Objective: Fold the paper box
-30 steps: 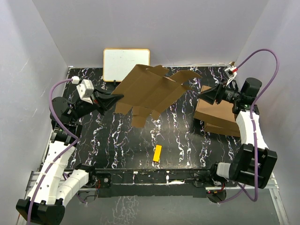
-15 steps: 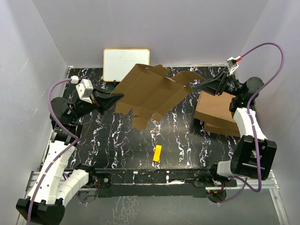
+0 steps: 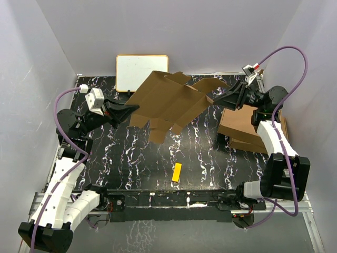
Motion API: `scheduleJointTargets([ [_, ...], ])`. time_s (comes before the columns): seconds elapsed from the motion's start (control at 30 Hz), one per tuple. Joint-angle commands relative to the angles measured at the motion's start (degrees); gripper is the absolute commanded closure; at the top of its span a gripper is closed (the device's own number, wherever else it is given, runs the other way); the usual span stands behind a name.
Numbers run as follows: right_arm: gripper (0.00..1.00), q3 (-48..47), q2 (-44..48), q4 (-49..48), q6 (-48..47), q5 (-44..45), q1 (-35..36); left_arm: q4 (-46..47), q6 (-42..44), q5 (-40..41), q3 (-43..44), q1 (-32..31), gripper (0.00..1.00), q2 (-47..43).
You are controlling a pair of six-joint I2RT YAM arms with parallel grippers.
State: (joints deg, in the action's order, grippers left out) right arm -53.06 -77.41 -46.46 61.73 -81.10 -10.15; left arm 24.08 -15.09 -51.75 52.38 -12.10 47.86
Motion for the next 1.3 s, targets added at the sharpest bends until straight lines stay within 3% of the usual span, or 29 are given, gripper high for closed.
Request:
scheduleJointTargets([
  [0.0,0.41,-2.42,0.16,1.49,-4.29,-0.13,1.19,4.15,-1.24,-1.19,-0.25,0.16,1.0,-0.01],
  [0.37,0.42,-3.29,-0.83,-0.45,-3.79,-0.69,2.85,7.41,-3.88,-2.7,-0.79,0.16,1.0,0.55],
  [0.8,0.51,-1.91,-1.26,-16.17,6.61,-1.03,3.15,10.4,-5.71,-2.68,-1.8,0.16,1.0,1.1],
  [1.27,0.47,-1.26,-0.71,-12.51,3.72,-1.05,3.3,12.28,-6.56,-0.74,-2.62,0.19,1.0,1.55],
])
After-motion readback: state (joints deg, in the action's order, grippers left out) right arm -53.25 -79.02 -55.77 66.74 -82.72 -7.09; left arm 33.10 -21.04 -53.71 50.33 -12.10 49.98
